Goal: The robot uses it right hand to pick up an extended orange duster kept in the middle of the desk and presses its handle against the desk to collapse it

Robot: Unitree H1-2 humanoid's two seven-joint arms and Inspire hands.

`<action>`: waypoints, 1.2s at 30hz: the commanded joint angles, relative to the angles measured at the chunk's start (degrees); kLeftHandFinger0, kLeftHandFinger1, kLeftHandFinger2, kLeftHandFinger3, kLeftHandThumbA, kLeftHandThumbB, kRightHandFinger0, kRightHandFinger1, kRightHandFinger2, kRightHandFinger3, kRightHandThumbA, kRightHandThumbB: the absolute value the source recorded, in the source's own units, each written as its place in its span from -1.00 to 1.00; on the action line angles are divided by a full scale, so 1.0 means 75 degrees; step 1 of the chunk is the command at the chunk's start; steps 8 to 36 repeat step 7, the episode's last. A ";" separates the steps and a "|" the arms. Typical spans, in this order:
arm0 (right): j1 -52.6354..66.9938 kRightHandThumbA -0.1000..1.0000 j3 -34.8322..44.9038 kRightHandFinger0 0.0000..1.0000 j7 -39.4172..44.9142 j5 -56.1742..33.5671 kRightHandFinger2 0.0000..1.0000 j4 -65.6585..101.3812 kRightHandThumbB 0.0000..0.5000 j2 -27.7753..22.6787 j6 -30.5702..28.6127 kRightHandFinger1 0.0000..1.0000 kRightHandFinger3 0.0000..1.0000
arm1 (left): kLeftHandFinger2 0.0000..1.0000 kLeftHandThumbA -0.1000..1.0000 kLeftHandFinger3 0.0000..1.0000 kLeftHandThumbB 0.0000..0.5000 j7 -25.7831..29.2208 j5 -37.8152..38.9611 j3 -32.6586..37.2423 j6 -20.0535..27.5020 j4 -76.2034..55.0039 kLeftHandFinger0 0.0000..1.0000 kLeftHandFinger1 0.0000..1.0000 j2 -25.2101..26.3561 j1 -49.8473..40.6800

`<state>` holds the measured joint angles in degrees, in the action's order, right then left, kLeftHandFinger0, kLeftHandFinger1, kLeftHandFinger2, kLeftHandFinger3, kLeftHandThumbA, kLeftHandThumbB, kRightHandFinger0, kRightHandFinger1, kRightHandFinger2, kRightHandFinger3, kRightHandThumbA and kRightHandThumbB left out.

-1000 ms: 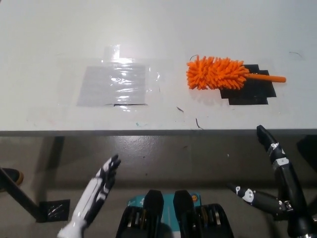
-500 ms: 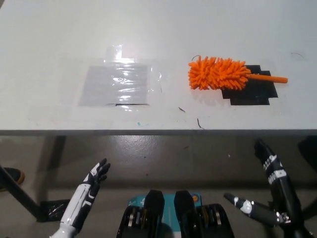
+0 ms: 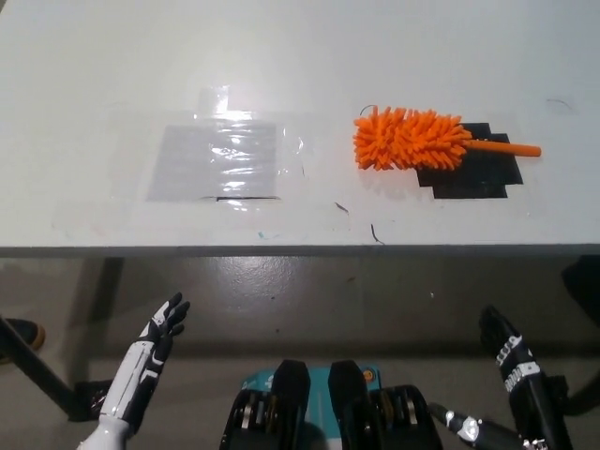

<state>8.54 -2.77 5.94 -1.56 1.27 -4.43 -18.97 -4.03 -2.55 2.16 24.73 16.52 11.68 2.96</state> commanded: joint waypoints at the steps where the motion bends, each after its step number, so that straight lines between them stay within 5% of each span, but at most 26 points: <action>1: -0.0048 1.00 -0.0065 1.00 0.0173 -0.0294 1.00 0.0004 -0.48 0.0000 0.0051 1.00 1.00 | 1.00 1.00 1.00 1.00 0.0113 0.0092 -0.0115 0.0293 -0.0029 1.00 1.00 0.0035 0.0093; 36: -0.0169 1.00 -0.0127 1.00 0.0206 -0.0253 1.00 -0.0221 -0.53 -0.0006 -0.0003 1.00 1.00 | 1.00 1.00 1.00 1.00 0.0164 -0.0023 -0.0046 0.0293 0.0002 1.00 1.00 0.0048 0.0020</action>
